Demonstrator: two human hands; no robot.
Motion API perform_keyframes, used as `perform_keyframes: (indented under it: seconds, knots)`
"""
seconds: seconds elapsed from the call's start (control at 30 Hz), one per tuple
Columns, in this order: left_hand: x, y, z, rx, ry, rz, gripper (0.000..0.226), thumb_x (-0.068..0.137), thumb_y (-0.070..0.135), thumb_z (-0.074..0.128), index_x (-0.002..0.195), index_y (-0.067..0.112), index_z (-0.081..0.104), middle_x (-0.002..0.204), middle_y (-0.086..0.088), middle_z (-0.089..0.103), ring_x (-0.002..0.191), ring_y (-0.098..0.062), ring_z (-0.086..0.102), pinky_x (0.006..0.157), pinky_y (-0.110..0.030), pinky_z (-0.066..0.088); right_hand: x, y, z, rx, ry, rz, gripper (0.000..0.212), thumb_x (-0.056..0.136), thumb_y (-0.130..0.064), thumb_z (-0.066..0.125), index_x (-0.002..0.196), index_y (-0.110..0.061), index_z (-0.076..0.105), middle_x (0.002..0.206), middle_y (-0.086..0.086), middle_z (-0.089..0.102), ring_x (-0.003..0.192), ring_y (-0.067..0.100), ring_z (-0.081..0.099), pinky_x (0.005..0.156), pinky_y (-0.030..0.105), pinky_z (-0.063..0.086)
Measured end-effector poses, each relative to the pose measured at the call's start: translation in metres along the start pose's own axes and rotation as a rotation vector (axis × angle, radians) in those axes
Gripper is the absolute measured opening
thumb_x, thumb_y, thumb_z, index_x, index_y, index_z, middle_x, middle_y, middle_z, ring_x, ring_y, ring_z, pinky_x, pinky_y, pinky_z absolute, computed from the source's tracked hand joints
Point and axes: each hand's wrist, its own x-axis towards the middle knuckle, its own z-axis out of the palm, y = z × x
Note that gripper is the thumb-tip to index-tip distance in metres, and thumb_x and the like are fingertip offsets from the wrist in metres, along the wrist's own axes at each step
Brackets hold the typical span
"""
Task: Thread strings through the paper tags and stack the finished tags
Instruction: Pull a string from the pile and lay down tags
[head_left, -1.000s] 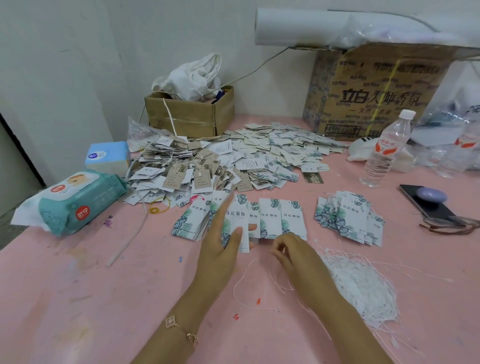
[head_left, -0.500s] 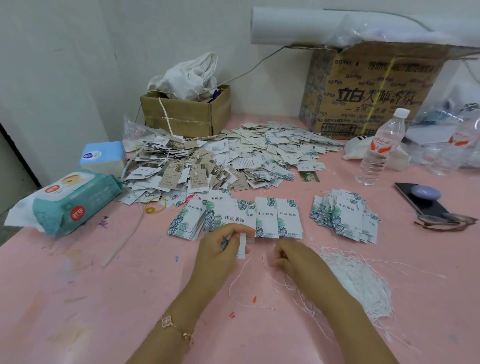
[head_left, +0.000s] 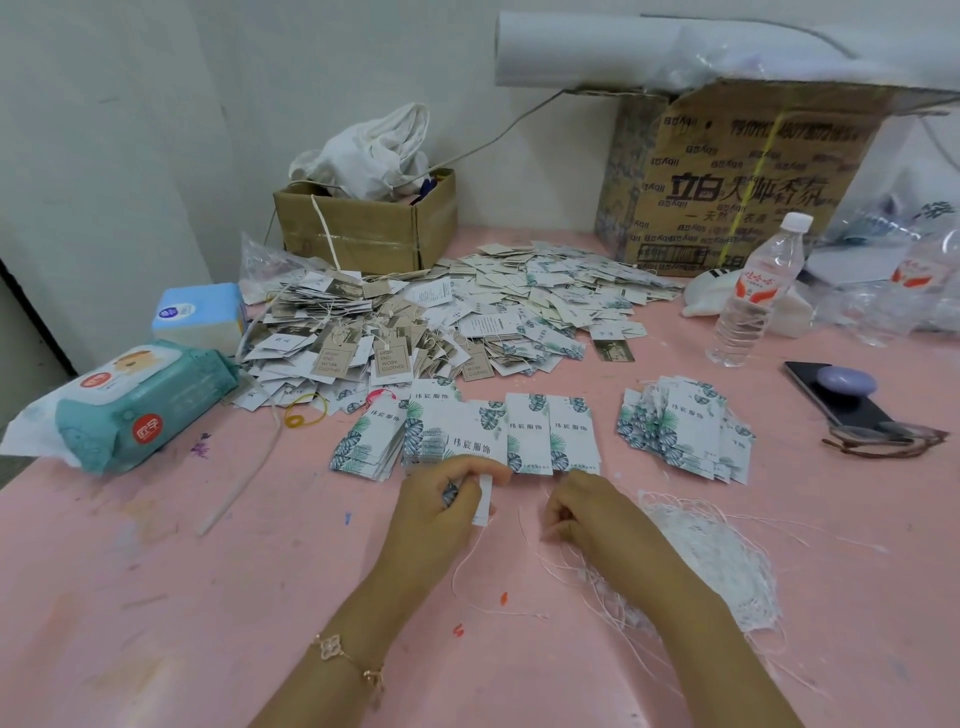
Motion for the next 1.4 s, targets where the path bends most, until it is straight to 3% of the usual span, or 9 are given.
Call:
perform_keyframes:
  seconds: [0.1, 0.27, 0.4, 0.5, 0.6, 0.8, 1.23, 1.33, 1.4]
  knots:
    - [-0.001, 0.001, 0.0, 0.039, -0.024, 0.002, 0.041, 0.094, -0.003, 0.047, 0.091, 0.025, 0.077, 0.093, 0.009, 0.074, 0.085, -0.016, 0.069, 0.082, -0.044, 0.059, 0.001, 0.004, 0.004, -0.031, 0.069, -0.02, 0.046, 0.081, 0.002, 0.057, 0.067, -0.037, 0.038, 0.08, -0.017, 0.04, 0.077, 0.009, 0.046, 0.067, 0.01, 0.039]
    - [-0.004, 0.002, 0.001, 0.086, -0.102, 0.01, 0.027, 0.091, 0.01, 0.061, 0.092, 0.032, 0.077, 0.095, 0.015, 0.074, 0.067, -0.006, 0.062, 0.06, -0.022, 0.049, -0.007, 0.009, 0.004, -0.109, 0.164, -0.08, 0.013, 0.076, -0.033, 0.036, 0.065, -0.03, 0.043, 0.056, -0.012, 0.052, 0.054, 0.011, 0.039, 0.047, 0.026, 0.03]
    - [-0.004, 0.002, 0.004, 0.165, -0.2, 0.045, 0.019, 0.077, 0.034, 0.08, 0.096, 0.037, 0.076, 0.098, 0.023, 0.072, 0.094, 0.004, 0.065, 0.084, -0.016, 0.049, -0.01, -0.005, 0.003, 0.189, 0.216, -0.095, 0.017, 0.088, -0.023, 0.037, 0.073, -0.028, 0.043, 0.053, -0.014, 0.046, 0.048, 0.004, 0.032, 0.044, 0.02, 0.028]
    - [-0.007, 0.002, 0.008, 0.144, -0.281, 0.051, 0.022, 0.071, 0.035, 0.08, 0.09, 0.045, 0.075, 0.089, 0.021, 0.073, 0.081, 0.006, 0.064, 0.074, -0.014, 0.049, -0.01, -0.02, 0.008, 0.519, 0.179, -0.038, 0.025, 0.094, -0.011, 0.044, 0.076, -0.029, 0.048, 0.062, -0.014, 0.05, 0.059, 0.008, 0.043, 0.053, 0.025, 0.036]
    - [-0.005, 0.002, 0.008, 0.123, -0.197, 0.037, 0.01, 0.081, 0.023, 0.077, 0.083, 0.033, 0.079, 0.077, 0.006, 0.074, 0.066, -0.006, 0.064, 0.06, -0.022, 0.053, -0.014, -0.027, 0.009, 0.546, 0.225, -0.096, 0.028, 0.096, -0.01, 0.049, 0.08, -0.032, 0.044, 0.062, -0.015, 0.051, 0.058, 0.004, 0.041, 0.056, 0.022, 0.034]
    - [0.004, 0.011, -0.004, -0.03, 0.094, 0.076, 0.019, 0.083, 0.015, 0.071, 0.076, 0.032, 0.078, 0.081, 0.015, 0.076, 0.081, 0.004, 0.067, 0.072, -0.007, 0.046, -0.011, -0.016, 0.004, 0.513, 0.46, -0.084, 0.024, 0.095, -0.01, 0.056, 0.089, -0.034, 0.055, 0.062, -0.006, 0.051, 0.05, 0.003, 0.041, 0.049, 0.012, 0.032]
    - [0.005, 0.011, -0.014, -0.088, 0.28, 0.077, 0.005, 0.068, 0.039, 0.077, 0.071, 0.037, 0.078, 0.075, 0.01, 0.075, 0.069, -0.017, 0.07, 0.07, -0.031, 0.055, -0.011, -0.009, -0.006, 0.38, 0.747, -0.09, 0.02, 0.095, -0.005, 0.055, 0.084, -0.022, 0.058, 0.081, -0.01, 0.056, 0.08, -0.001, 0.051, 0.07, 0.005, 0.035]
    - [0.006, 0.01, -0.011, -0.087, 0.176, 0.052, 0.014, 0.07, 0.044, 0.069, 0.075, 0.035, 0.079, 0.078, 0.011, 0.075, 0.069, -0.009, 0.068, 0.066, -0.02, 0.051, -0.012, -0.013, -0.005, 0.318, 0.671, -0.109, 0.001, 0.094, -0.031, 0.056, 0.094, -0.032, 0.055, 0.094, -0.018, 0.055, 0.09, -0.002, 0.05, 0.077, 0.005, 0.033]
    - [0.004, 0.009, -0.006, -0.069, 0.092, 0.046, 0.017, 0.075, 0.04, 0.066, 0.076, 0.03, 0.08, 0.079, 0.01, 0.076, 0.07, -0.005, 0.067, 0.066, -0.016, 0.048, -0.015, -0.017, -0.003, 0.316, 0.615, -0.137, 0.025, 0.083, -0.045, 0.063, 0.105, -0.039, 0.053, 0.107, -0.021, 0.052, 0.105, -0.003, 0.047, 0.088, 0.007, 0.032]
